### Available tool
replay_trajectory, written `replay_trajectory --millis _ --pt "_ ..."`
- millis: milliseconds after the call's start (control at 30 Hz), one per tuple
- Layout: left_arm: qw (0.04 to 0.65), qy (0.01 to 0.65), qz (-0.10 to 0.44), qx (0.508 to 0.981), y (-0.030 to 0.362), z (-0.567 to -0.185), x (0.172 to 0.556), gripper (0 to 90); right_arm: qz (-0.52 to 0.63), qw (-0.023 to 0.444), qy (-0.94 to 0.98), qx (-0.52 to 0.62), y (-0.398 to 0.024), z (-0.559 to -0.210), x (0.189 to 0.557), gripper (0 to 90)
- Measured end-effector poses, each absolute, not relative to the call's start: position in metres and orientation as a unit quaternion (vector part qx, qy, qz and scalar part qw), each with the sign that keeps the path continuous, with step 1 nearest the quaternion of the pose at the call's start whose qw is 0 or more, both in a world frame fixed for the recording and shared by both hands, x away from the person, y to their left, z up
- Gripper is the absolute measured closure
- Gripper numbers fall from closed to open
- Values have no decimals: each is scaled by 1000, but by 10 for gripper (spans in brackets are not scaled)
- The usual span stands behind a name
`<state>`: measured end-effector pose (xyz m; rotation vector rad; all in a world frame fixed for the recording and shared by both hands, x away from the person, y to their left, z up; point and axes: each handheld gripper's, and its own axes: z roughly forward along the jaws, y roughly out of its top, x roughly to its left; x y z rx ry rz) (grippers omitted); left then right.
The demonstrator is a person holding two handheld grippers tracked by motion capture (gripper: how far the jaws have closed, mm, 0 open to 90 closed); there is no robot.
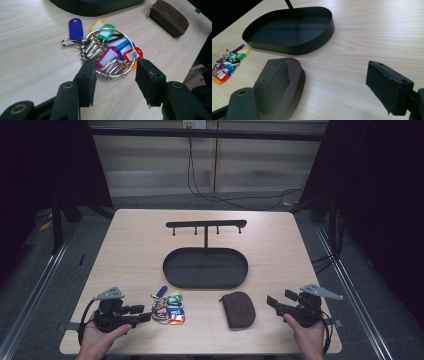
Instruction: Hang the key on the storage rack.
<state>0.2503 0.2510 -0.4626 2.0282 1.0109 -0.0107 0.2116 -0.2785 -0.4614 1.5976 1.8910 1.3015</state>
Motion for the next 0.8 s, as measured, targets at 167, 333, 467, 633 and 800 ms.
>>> replay_trajectory --millis 167,333,467,633,800 --pt "422 409 -3 809 249 -463 250 496 460 173 667 560 -278 -461 211 178" --pt "418 403 -1 814 244 -461 249 490 462 169 670 555 -276 -461 210 176" --pt "424 393 -12 816 245 -461 249 480 459 172 671 556 -276 -461 209 173" --pt "440 388 -19 809 248 -458 248 452 458 168 675 554 -274 -460 207 163" --pt "430 376 -19 820 243 -458 247 504 445 164 697 537 -268 -461 205 171"
